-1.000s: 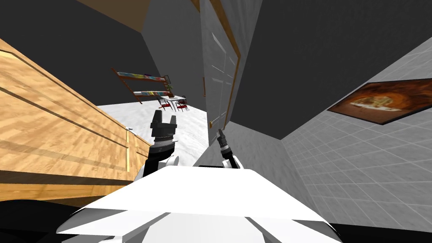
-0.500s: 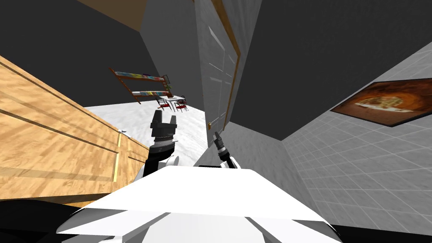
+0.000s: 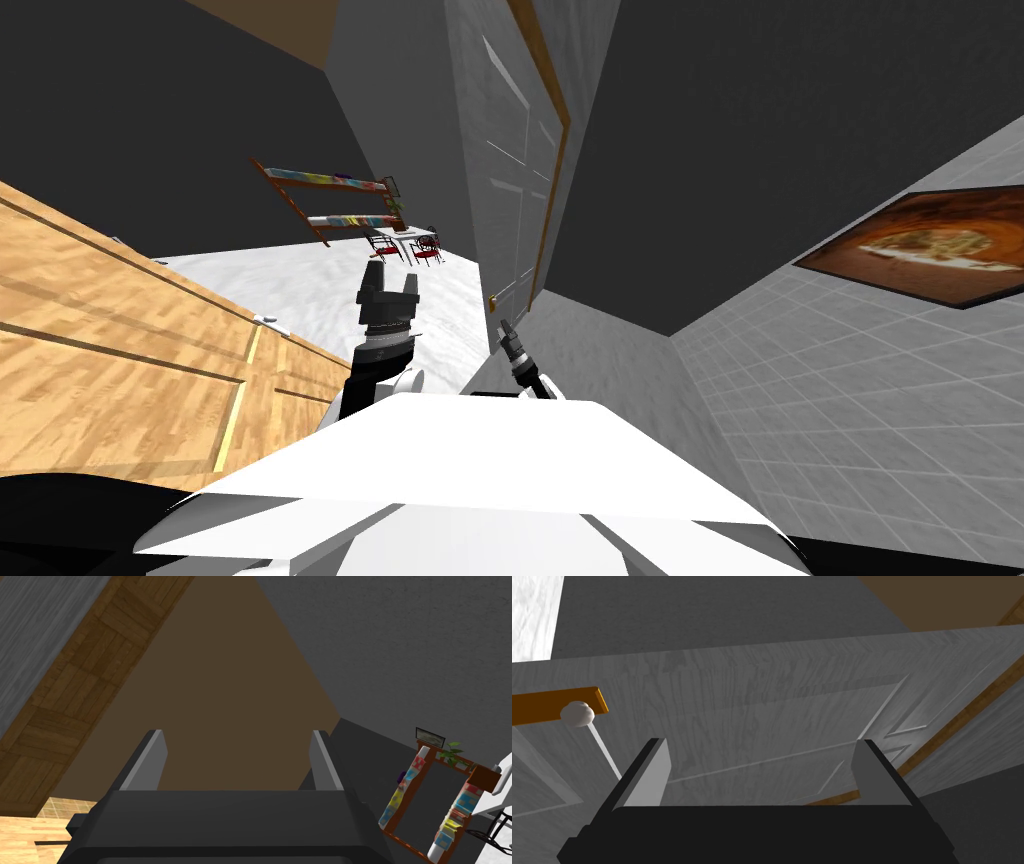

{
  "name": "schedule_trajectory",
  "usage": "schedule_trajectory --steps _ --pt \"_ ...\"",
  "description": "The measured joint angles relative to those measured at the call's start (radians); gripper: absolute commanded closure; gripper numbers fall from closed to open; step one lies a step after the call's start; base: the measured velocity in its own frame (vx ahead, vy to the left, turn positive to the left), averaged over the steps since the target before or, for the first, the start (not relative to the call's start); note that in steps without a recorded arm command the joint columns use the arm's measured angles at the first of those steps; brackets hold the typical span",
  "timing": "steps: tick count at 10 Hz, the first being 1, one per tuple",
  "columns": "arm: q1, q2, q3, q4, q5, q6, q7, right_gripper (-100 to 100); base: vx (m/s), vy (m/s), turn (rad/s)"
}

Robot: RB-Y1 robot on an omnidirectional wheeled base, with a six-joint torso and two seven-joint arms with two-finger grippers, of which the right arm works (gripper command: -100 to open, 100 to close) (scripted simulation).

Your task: Push the door open

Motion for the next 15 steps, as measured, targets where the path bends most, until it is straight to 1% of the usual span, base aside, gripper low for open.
schedule_trajectory --steps 1,3,5,6,9,10,11,12,13,15 --pt "-0.009 0.001 0.014 0.021 -0.001 -0.003 -0.002 -100 0.093 -0.037 -0.005" --pt "-0.018 -0.009 0.042 0.045 -0.004 -0.007 -0.008 -100 0.091 -0.043 -0.005" --pt "-0.043 -0.010 0.065 0.100 -0.008 -0.023 -0.016 -100 0.123 -0.048 -0.006" --pt "-0.050 -0.016 0.086 0.116 -0.010 -0.024 -0.020 -100 0.109 -0.055 0.001" --pt "-0.070 -0.016 0.117 0.168 -0.013 -0.038 -0.025 -100 0.084 -0.026 -0.004" --pt "-0.079 -0.014 0.129 0.194 -0.014 -0.045 -0.027 -100 0.127 -0.056 -0.012" --pt "-0.096 -0.010 0.146 0.231 -0.016 -0.054 -0.030 -100 0.191 -0.076 -0.003" --pt "-0.101 -0.022 0.168 0.242 -0.018 -0.055 -0.036 -100 0.163 -0.043 0.000" --pt "-0.101 -0.026 0.187 0.250 -0.019 -0.052 -0.037 -100 0.086 -0.019 -0.003" --pt "-0.119 -0.029 0.199 0.286 -0.022 -0.065 -0.045 -100 0.066 -0.018 -0.005"
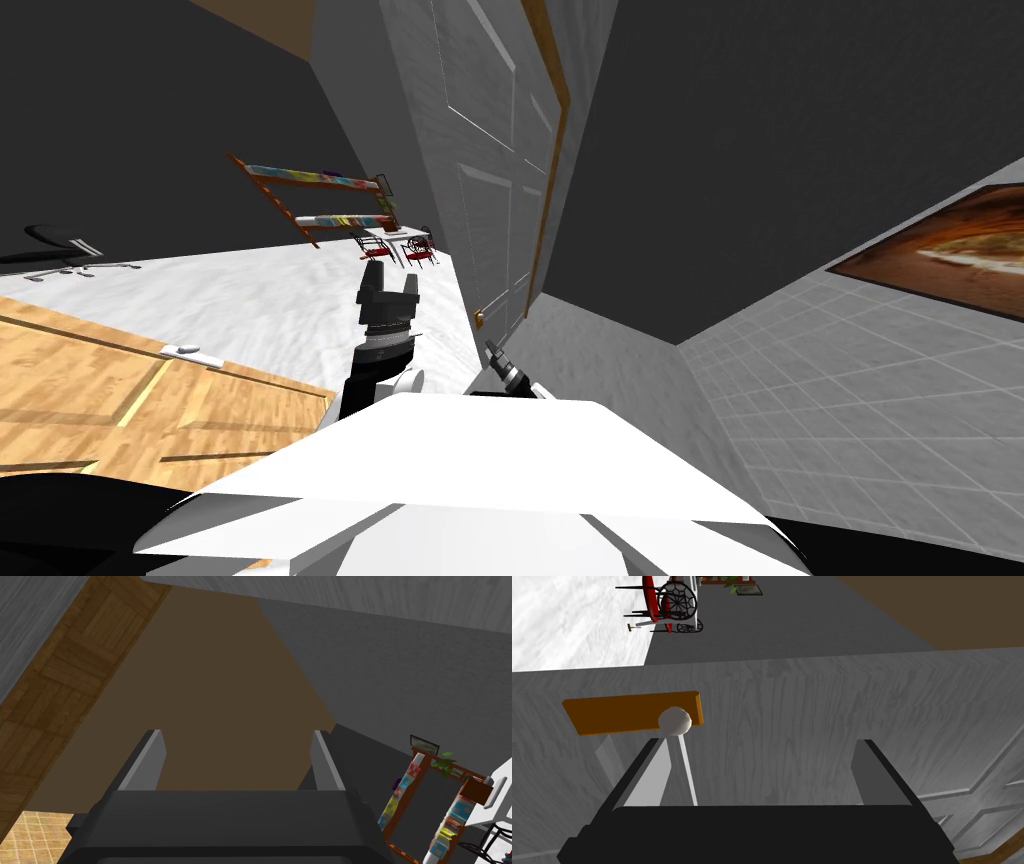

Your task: Push the door open

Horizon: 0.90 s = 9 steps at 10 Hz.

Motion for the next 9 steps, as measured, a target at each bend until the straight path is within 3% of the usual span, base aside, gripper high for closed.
schedule_trajectory --steps 4,9 --pt "-0.021 -0.005 0.039 0.059 -0.004 -0.018 -0.008 -100 0.102 -0.025 -0.004" --pt "-0.071 -0.008 0.112 0.181 -0.013 -0.050 -0.024 -100 0.177 -0.046 -0.004"
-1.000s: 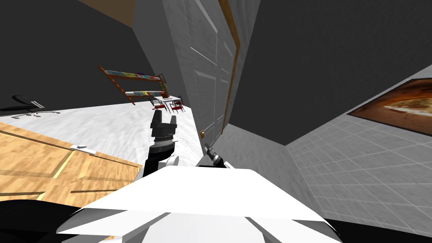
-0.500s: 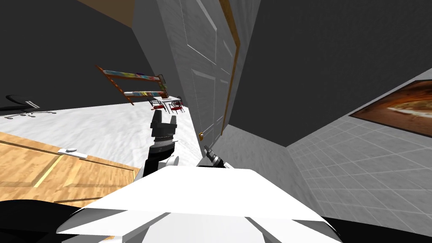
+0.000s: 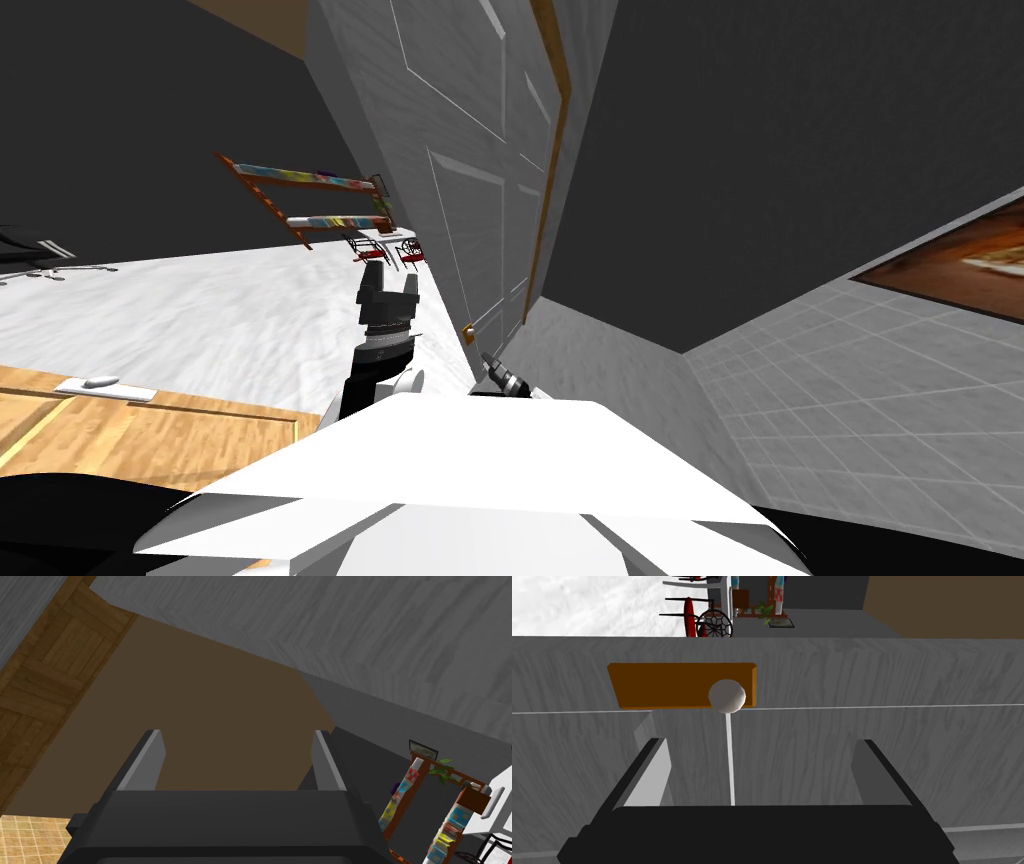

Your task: Push the door open

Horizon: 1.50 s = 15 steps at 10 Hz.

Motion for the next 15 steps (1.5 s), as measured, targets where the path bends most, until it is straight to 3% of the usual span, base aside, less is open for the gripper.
schedule_trajectory --steps 2,4,12,13,15 --pt "-0.014 -0.003 0.027 0.040 -0.003 -0.012 -0.004 -100 0.197 -0.040 -0.005" --pt "-0.020 -0.008 0.041 0.045 -0.004 -0.006 -0.008 -100 0.076 0.040 0.046" --pt "-0.015 0.031 0.013 0.094 0.000 -0.019 0.011 -100 0.116 0.146 0.035" --pt "-0.015 0.031 0.013 0.094 0.000 -0.020 0.011 100 -0.005 -0.009 -0.002" --pt "-0.015 0.031 0.013 0.094 0.000 -0.019 0.011 100 -0.018 -0.027 0.003"
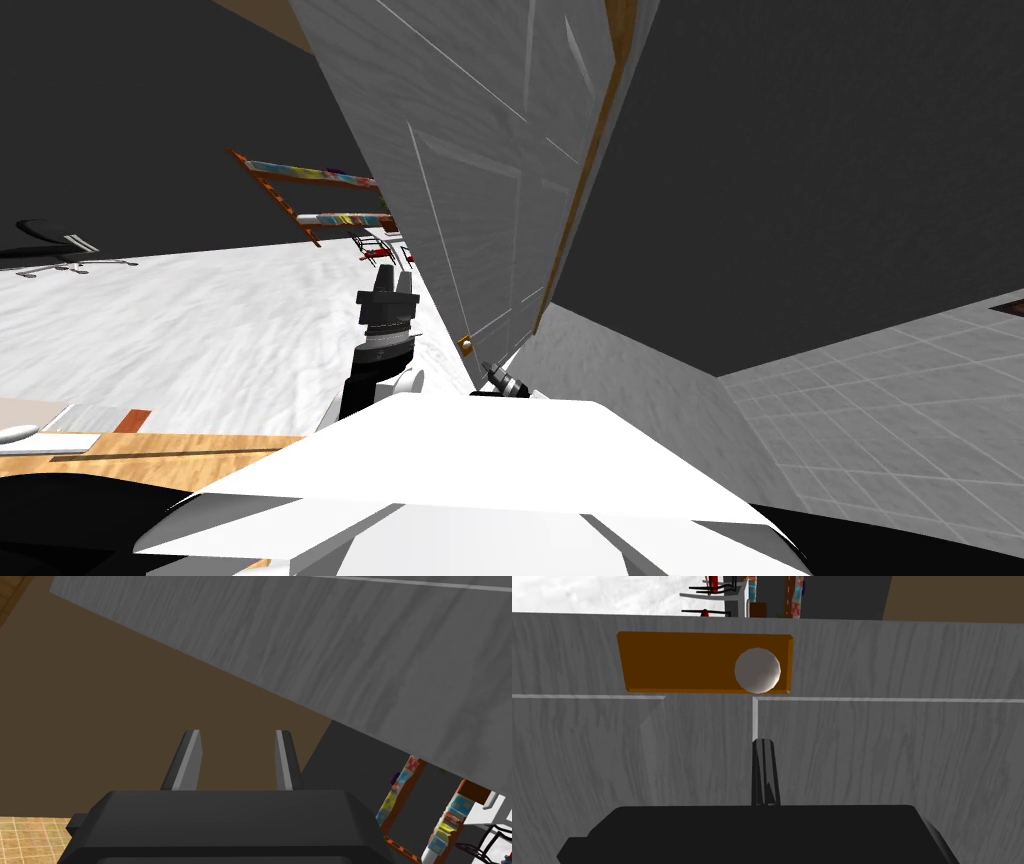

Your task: Push the door open

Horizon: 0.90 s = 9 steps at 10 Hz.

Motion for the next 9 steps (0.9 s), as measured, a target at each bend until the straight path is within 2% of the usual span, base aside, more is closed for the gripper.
schedule_trajectory --steps 3,4,8,9 --pt "0.000 0.000 0.000 0.000 0.000 0.000 0.000 100 -0.005 -0.007 0.000" --pt "0.000 0.000 0.000 0.000 0.000 0.000 0.000 -100 -0.079 0.051 -0.119" --pt "0.003 0.026 -0.075 0.013 -0.014 0.023 0.026 -100 -0.118 0.084 -0.088" --pt "-0.002 0.037 -0.092 0.031 -0.017 0.022 0.032 -100 -0.059 0.035 -0.014"
